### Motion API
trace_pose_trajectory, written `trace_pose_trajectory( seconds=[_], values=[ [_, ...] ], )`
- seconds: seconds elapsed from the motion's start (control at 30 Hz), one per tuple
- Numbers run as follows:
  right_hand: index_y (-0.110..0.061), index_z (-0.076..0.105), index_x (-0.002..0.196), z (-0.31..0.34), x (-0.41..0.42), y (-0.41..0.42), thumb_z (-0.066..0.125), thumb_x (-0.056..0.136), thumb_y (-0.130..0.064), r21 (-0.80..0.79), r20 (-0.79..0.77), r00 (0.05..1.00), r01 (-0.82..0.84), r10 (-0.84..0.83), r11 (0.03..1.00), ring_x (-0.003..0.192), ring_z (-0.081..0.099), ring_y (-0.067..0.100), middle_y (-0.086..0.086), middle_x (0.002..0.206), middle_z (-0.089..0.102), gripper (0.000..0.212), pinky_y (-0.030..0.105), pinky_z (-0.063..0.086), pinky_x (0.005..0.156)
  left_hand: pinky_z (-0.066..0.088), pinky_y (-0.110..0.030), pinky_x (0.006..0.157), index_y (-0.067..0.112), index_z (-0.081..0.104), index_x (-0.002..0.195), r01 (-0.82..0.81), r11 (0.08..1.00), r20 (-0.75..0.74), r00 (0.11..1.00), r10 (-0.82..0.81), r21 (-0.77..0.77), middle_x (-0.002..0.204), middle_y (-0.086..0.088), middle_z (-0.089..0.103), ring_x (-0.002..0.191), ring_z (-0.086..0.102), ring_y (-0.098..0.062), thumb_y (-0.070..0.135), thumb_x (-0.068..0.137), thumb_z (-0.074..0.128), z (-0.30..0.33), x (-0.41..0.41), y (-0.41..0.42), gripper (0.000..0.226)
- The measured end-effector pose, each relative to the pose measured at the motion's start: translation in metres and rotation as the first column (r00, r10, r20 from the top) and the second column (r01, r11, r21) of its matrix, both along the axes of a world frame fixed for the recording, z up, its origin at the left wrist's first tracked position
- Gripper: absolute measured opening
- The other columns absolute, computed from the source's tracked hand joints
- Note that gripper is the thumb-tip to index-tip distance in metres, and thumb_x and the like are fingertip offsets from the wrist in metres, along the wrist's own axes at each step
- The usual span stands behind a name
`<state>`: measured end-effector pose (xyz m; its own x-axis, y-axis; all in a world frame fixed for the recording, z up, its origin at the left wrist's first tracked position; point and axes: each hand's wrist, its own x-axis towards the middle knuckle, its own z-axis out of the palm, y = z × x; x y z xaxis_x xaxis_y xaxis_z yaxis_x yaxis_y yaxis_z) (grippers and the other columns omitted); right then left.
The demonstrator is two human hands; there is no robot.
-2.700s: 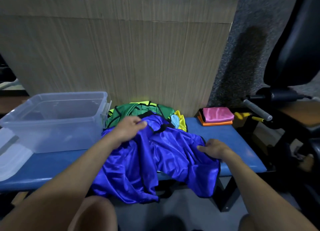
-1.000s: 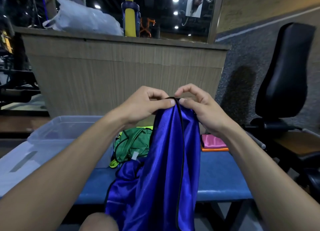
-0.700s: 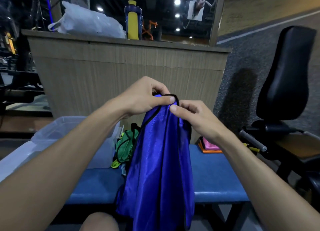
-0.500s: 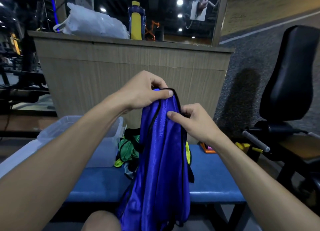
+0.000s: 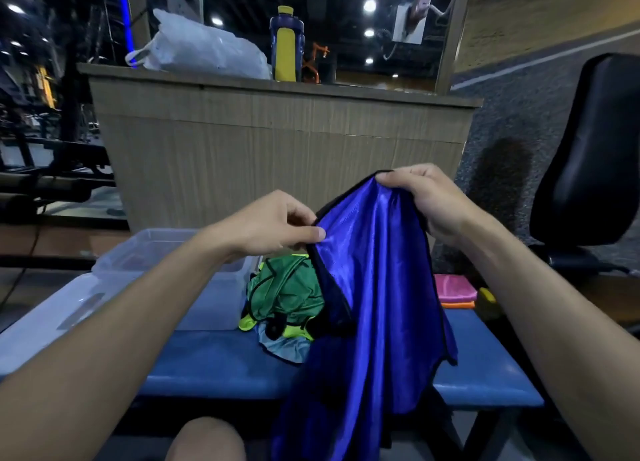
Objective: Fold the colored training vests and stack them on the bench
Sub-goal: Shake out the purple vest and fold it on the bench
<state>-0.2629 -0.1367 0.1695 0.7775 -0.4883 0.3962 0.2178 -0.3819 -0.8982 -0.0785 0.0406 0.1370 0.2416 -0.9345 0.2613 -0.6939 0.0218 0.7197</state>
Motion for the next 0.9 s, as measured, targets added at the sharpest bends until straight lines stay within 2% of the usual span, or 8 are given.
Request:
trace_pose_trajectory(
  seconds=[0.2, 0.3, 0.37, 0.53, 0.67, 0.77, 0.83, 0.9],
  values=[
    [-0.003, 0.068, 0.064, -0.011, -0.002, -0.009, 0.062, 0.099, -0.018, -0.068, -0.066, 0.997, -0.033, 0.028, 0.997, 0.057, 0.057, 0.015, 0.008, 0.064, 0.064, 0.038, 0.024, 0.043, 0.057, 0.051, -0.037, 0.085, -0.004, 0.067, 0.082, -0.088, 0.984, -0.226, 0.973, 0.053, -0.152, 0.082, -0.013, 0.066, 0.08, 0.061, -0.021, 0.019, 0.1, 0.061, 0.001, 0.003, -0.004, 0.03],
    [0.015, 0.05, 0.07, -0.031, -0.006, -0.014, 0.068, 0.096, -0.03, -0.12, -0.145, 0.986, -0.101, 0.083, 0.988, 0.059, 0.045, 0.017, 0.01, 0.066, 0.049, 0.055, 0.026, 0.034, 0.057, 0.052, -0.033, 0.078, 0.008, 0.063, 0.084, -0.134, 0.959, -0.436, 0.9, 0.012, -0.249, 0.079, -0.008, 0.061, 0.073, 0.058, -0.016, 0.017, 0.103, 0.053, 0.012, 0.006, -0.008, 0.024],
    [0.017, 0.05, 0.073, -0.042, -0.01, -0.016, 0.072, 0.094, -0.032, -0.148, -0.193, 0.979, -0.102, 0.072, 0.984, 0.063, 0.045, 0.019, 0.012, 0.068, 0.05, 0.057, 0.026, 0.034, 0.058, 0.048, -0.029, 0.071, 0.018, 0.059, 0.076, -0.173, 0.944, -0.46, 0.887, 0.026, -0.28, 0.073, 0.0, 0.06, 0.067, 0.056, -0.011, 0.02, 0.104, 0.053, 0.018, 0.011, -0.012, 0.029],
    [0.017, 0.063, 0.082, -0.077, -0.014, -0.031, 0.069, 0.095, -0.018, -0.131, -0.3, 0.953, -0.085, 0.042, 0.988, 0.067, 0.051, 0.02, 0.014, 0.073, 0.06, 0.038, 0.027, 0.04, 0.056, 0.028, -0.031, 0.058, 0.024, 0.047, 0.064, -0.357, 0.845, -0.383, 0.902, 0.2, -0.398, 0.06, 0.008, 0.041, 0.055, 0.037, -0.008, 0.024, 0.102, 0.051, 0.039, 0.029, -0.013, 0.039],
    [0.012, 0.059, 0.078, -0.11, -0.014, -0.047, 0.072, 0.087, -0.024, -0.154, -0.406, 0.914, -0.054, -0.013, 0.987, 0.066, 0.041, 0.02, 0.009, 0.07, 0.052, 0.04, 0.038, 0.029, 0.059, 0.028, -0.029, 0.056, 0.022, 0.045, 0.063, -0.391, 0.795, -0.336, 0.908, 0.251, -0.464, 0.06, 0.008, 0.04, 0.054, 0.036, -0.007, 0.021, 0.102, 0.05, 0.043, 0.034, -0.017, 0.039],
    [0.018, 0.057, 0.079, -0.126, -0.017, -0.06, 0.067, 0.092, -0.004, -0.145, -0.405, 0.912, 0.007, -0.066, 0.989, 0.059, 0.044, 0.014, 0.006, 0.065, 0.051, 0.027, 0.027, 0.031, 0.056, 0.03, -0.029, 0.059, 0.013, 0.052, 0.069, -0.392, 0.797, -0.266, 0.917, 0.298, -0.459, 0.064, 0.003, 0.044, 0.059, 0.04, -0.009, 0.024, 0.103, 0.05, 0.035, 0.04, -0.015, 0.036],
    [0.01, 0.062, 0.076, -0.13, -0.02, -0.069, 0.068, 0.093, -0.005, -0.171, -0.405, 0.906, 0.053, -0.12, 0.984, 0.059, 0.044, 0.017, 0.006, 0.065, 0.052, 0.023, 0.031, 0.033, 0.055, 0.032, -0.031, 0.063, 0.001, 0.058, 0.078, -0.363, 0.823, -0.134, 0.931, 0.34, -0.437, 0.07, -0.007, 0.049, 0.066, 0.043, -0.014, 0.024, 0.104, 0.051, 0.028, 0.049, -0.01, 0.036],
    [-0.003, 0.072, 0.076, -0.127, -0.024, -0.08, 0.069, 0.091, 0.002, -0.128, -0.327, 0.933, 0.112, -0.149, 0.985, 0.061, 0.054, 0.014, 0.002, 0.068, 0.064, 0.016, 0.03, 0.045, 0.056, 0.036, -0.029, 0.067, 0.001, 0.067, 0.086, -0.339, 0.855, 0.119, 0.903, 0.413, -0.392, 0.077, -0.011, 0.062, 0.072, 0.052, -0.014, 0.022, 0.103, 0.056, 0.021, 0.061, -0.004, 0.029]
  ],
)
